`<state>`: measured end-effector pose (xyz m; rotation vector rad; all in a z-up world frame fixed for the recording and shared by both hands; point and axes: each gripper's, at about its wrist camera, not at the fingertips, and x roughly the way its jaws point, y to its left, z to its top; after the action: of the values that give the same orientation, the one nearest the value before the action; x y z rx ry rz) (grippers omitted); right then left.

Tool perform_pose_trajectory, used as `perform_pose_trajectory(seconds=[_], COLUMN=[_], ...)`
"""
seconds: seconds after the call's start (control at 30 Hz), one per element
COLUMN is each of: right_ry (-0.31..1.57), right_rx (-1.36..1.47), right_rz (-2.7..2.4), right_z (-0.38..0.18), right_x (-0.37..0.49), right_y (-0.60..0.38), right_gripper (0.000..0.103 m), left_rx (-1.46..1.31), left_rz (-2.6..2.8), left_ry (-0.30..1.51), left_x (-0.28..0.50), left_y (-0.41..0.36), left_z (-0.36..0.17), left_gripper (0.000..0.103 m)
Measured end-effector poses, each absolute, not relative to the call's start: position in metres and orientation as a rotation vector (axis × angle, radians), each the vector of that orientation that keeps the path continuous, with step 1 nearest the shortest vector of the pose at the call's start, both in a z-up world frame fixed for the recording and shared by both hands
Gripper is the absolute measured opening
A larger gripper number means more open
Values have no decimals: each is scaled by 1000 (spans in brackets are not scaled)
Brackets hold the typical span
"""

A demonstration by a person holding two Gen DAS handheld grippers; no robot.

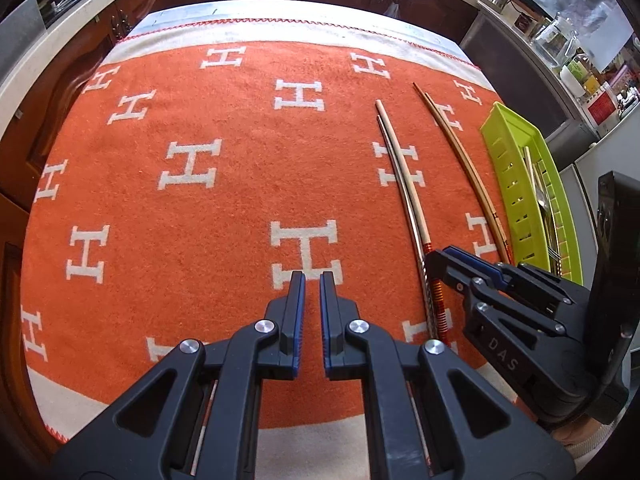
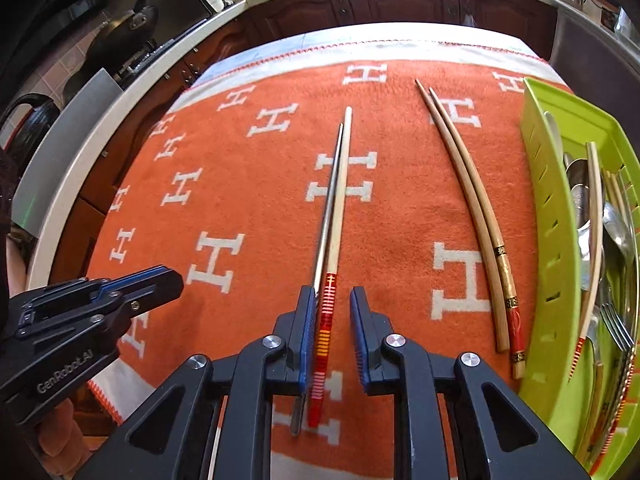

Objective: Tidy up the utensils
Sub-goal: 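Grasp a red-banded chopstick with the right tool while the left tool reaches for a steel chopstick, then grasp the steel chopstick with the left tool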

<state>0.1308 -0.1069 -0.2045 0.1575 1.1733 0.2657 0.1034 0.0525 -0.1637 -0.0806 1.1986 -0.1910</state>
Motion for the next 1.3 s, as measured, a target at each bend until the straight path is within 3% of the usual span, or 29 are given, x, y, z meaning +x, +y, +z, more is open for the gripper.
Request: perform_pose_trajectory(seconds=[0.37, 0.47, 0.87, 0.97, 1.03, 1.3], right_ry=[1119, 1097, 1090, 1076, 1067, 1042], right_rx=[-25, -39, 235, 256, 272, 288], right_rz=[226, 206, 202, 206, 207, 208], right_z=[-214, -214, -196, -188, -184, -172], right_x=[155, 155, 137, 128, 120, 96], right_y=[-78, -77, -141, -152, -158, -177], right_gripper=[12, 6, 5, 5, 5, 5], left_rx=[-80, -79, -99, -102, -99, -15], left_rz=[-207, -205, -319, -338, -334, -281], left_ry=[1203, 1199, 1263, 1281, 1288, 1247], left_x=[122, 128, 142, 144, 145, 139], left_y=[43, 40, -6, -19, -24, -45], left_z=[-166, -164, -176, -182, -185, -190], left_gripper=[4, 4, 6, 13, 24, 26])
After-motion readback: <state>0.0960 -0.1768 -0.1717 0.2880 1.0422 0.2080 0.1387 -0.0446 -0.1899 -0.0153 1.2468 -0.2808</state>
